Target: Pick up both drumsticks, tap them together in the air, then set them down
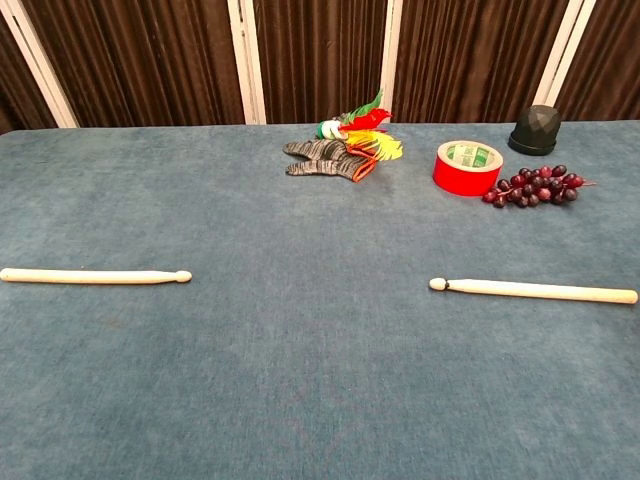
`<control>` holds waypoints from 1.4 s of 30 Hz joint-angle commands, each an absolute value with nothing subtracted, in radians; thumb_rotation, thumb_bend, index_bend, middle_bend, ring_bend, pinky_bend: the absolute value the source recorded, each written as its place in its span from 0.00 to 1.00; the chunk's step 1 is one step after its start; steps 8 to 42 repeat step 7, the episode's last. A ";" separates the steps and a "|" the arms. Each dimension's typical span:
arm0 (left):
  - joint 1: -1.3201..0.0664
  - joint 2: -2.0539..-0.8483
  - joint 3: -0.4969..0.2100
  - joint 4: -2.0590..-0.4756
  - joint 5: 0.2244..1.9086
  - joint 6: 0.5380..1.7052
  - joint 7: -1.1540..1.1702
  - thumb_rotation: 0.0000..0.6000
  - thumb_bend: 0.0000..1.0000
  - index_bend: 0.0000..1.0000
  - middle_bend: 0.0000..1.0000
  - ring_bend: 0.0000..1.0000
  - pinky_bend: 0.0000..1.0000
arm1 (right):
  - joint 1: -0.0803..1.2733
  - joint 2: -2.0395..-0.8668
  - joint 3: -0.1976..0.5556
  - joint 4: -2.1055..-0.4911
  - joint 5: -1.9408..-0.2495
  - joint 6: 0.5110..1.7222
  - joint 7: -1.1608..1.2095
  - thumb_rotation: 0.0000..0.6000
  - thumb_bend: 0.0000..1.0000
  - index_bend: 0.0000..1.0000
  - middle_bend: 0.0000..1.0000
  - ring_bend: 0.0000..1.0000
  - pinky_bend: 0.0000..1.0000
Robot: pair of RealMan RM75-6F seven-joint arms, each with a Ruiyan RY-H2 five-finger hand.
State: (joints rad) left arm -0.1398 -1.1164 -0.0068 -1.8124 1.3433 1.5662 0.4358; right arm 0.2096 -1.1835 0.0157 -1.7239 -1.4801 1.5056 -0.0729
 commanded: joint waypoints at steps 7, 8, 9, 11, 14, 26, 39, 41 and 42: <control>-0.044 -1.093 0.038 -1.717 1.412 1.637 0.231 1.00 0.32 0.17 0.08 0.00 0.00 | 0.096 -1.112 -0.035 -1.707 -1.500 1.597 -0.101 1.00 0.26 0.10 0.08 0.09 0.00; -0.044 -1.093 0.038 -1.717 1.412 1.637 0.231 1.00 0.32 0.17 0.08 0.00 0.00 | 0.096 -1.112 -0.035 -1.707 -1.500 1.597 -0.101 1.00 0.26 0.10 0.08 0.09 0.00; -0.044 -1.093 0.038 -1.717 1.412 1.637 0.231 1.00 0.32 0.17 0.08 0.00 0.00 | 0.096 -1.112 -0.035 -1.707 -1.500 1.597 -0.101 1.00 0.26 0.10 0.08 0.09 0.00; -0.044 -1.093 0.038 -1.717 1.412 1.637 0.231 1.00 0.32 0.17 0.08 0.00 0.00 | 0.096 -1.112 -0.035 -1.707 -1.500 1.597 -0.101 1.00 0.26 0.10 0.08 0.09 0.00; -0.044 -1.093 0.038 -1.717 1.412 1.637 0.231 1.00 0.32 0.17 0.08 0.00 0.00 | 0.096 -1.112 -0.035 -1.707 -1.500 1.597 -0.101 1.00 0.26 0.10 0.08 0.09 0.00; -0.044 -1.093 0.038 -1.717 1.412 1.637 0.231 1.00 0.32 0.17 0.08 0.00 0.00 | 0.096 -1.112 -0.035 -1.707 -1.500 1.597 -0.101 1.00 0.26 0.10 0.08 0.09 0.00; -0.044 -1.093 0.038 -1.717 1.412 1.637 0.231 1.00 0.32 0.17 0.08 0.00 0.00 | 0.096 -1.112 -0.035 -1.707 -1.500 1.597 -0.101 1.00 0.26 0.10 0.08 0.09 0.00; -0.044 -1.093 0.038 -1.717 1.412 1.637 0.231 1.00 0.32 0.17 0.08 0.00 0.00 | 0.096 -1.112 -0.035 -1.707 -1.500 1.597 -0.101 1.00 0.26 0.10 0.08 0.09 0.00; -0.044 -1.093 0.038 -1.717 1.412 1.637 0.231 1.00 0.32 0.17 0.08 0.00 0.00 | 0.096 -1.112 -0.035 -1.707 -1.500 1.597 -0.101 1.00 0.26 0.10 0.08 0.09 0.00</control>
